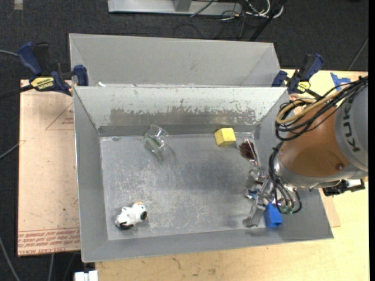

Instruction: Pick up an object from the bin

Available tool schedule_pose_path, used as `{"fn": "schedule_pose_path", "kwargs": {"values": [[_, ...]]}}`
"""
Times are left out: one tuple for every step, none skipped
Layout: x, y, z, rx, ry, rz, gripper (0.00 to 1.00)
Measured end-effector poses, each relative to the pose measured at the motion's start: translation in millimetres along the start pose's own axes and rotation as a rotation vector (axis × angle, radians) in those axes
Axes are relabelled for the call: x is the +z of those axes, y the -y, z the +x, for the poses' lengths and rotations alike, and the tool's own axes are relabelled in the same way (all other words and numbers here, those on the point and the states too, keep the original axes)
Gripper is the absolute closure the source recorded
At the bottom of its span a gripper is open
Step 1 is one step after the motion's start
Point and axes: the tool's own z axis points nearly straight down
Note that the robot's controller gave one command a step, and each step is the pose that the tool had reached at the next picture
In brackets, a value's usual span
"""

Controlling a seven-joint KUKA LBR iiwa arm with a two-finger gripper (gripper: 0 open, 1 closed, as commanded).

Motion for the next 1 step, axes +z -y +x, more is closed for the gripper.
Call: {"fn": "schedule_pose_path", "kwargs": {"values": [[6.0,27.6,-6.0,0.076,-0.009,0.003,0.00]]}}
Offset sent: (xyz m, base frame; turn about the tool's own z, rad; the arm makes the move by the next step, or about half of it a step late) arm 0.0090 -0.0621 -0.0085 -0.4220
